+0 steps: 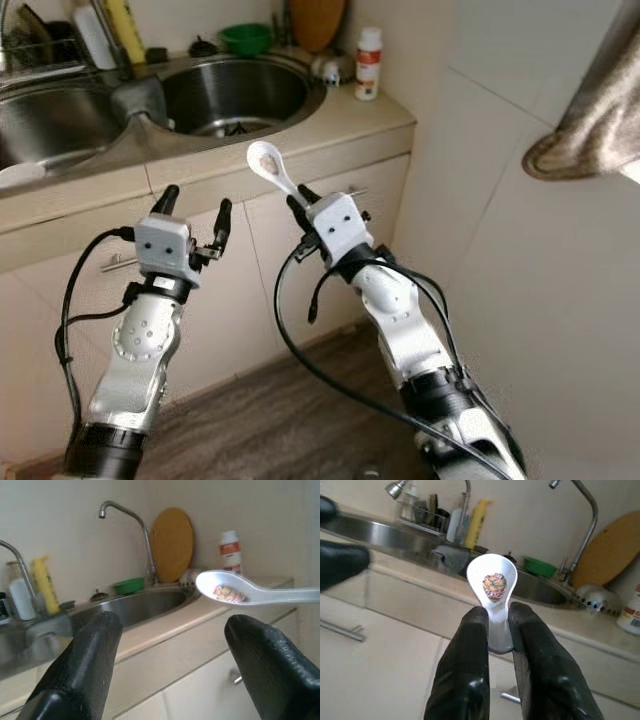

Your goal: Kitchen organization

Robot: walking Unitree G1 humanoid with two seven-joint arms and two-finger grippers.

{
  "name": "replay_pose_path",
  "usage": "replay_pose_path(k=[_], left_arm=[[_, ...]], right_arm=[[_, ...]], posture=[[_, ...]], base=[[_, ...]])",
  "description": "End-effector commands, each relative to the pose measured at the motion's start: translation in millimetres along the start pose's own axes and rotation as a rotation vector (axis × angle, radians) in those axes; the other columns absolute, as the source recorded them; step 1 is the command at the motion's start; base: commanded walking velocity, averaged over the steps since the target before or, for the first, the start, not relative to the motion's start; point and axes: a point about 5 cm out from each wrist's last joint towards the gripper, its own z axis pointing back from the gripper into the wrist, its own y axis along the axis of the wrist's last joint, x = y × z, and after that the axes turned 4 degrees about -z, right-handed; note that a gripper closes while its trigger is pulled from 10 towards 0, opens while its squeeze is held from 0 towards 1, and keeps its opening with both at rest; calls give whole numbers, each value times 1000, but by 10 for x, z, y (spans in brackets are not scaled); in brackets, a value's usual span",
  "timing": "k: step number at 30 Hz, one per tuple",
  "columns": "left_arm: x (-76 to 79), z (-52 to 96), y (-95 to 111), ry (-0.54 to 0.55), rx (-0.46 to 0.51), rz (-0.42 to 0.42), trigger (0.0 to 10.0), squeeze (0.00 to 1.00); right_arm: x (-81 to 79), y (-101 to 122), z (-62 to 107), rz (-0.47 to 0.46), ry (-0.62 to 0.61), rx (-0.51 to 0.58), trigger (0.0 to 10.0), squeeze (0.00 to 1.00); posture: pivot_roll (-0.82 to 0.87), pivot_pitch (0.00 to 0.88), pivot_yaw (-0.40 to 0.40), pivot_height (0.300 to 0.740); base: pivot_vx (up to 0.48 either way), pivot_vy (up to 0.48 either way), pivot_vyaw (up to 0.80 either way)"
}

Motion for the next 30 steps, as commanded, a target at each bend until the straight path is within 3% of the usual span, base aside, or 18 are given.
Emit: replay_pose_path(k=[1, 14, 23, 30], left_arm=[[-83, -11, 30, 14, 21, -23, 10000, 0], [-72, -2, 29, 7, 26, -17, 10000, 0], [-81, -7, 32, 7, 28, -16, 10000, 0], [-85, -14, 35, 7, 29, -14, 10000, 0]], right_arm=[[-40, 76, -56, 5, 13, 34, 0, 0], [-15, 109, -84, 18, -14, 54, 0, 0], [-9, 103, -80, 8, -26, 52, 0, 0], [80, 100, -97, -37, -93, 45, 0, 0]], posture=[[-2, 0, -35, 740], [0, 0, -35, 740], [-1, 0, -35, 740], [-1, 0, -35, 740]], base=[[0, 0, 800], [0, 0, 800], [273, 0, 800], [292, 0, 0]])
